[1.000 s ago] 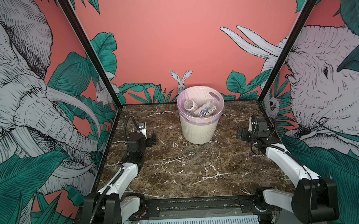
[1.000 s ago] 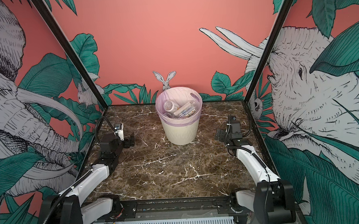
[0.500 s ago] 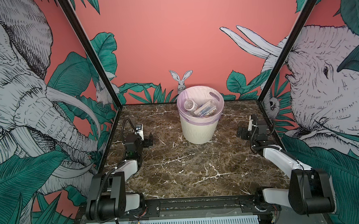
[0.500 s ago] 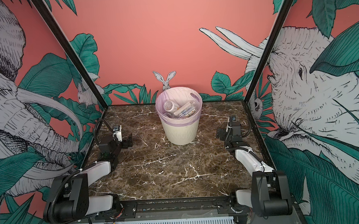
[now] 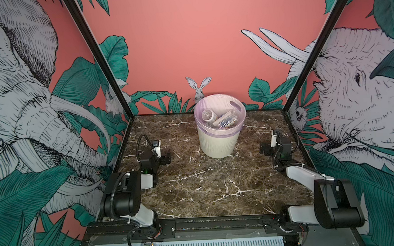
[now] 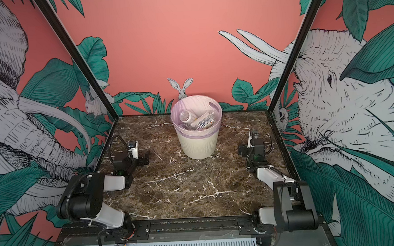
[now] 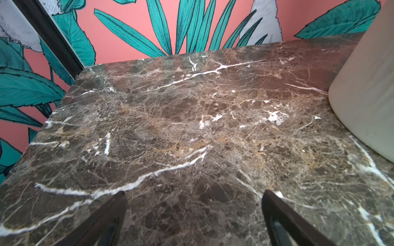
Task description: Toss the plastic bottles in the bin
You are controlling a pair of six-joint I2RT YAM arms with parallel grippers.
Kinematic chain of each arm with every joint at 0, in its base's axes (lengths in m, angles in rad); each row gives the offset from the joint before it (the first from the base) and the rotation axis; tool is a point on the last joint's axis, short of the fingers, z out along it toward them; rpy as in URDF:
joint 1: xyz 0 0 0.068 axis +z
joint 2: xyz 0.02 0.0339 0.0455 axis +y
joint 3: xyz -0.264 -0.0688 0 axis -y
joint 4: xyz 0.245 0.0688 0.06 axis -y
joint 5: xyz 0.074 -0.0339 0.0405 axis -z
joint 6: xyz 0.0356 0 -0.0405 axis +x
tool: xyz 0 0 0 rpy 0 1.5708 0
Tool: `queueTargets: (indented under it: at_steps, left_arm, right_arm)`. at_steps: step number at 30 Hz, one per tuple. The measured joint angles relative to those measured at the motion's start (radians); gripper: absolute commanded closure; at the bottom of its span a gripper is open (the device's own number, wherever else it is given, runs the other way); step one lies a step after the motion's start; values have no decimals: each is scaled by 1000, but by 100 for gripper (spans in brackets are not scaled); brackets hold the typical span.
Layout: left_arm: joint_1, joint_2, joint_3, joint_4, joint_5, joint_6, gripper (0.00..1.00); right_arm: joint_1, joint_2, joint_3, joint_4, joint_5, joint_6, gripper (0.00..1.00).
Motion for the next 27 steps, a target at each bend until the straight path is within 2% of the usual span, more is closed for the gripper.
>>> queueTargets:
  at_steps: [23,27]
  left_arm:
    - [0,5,10,-7,10,11,1]
    - [-1,5,11,-8,10,11,0]
  right_arm:
    - [-25,167,-60,257,-50,-40,0]
    - [-24,186,-107,354,-66,-52,2]
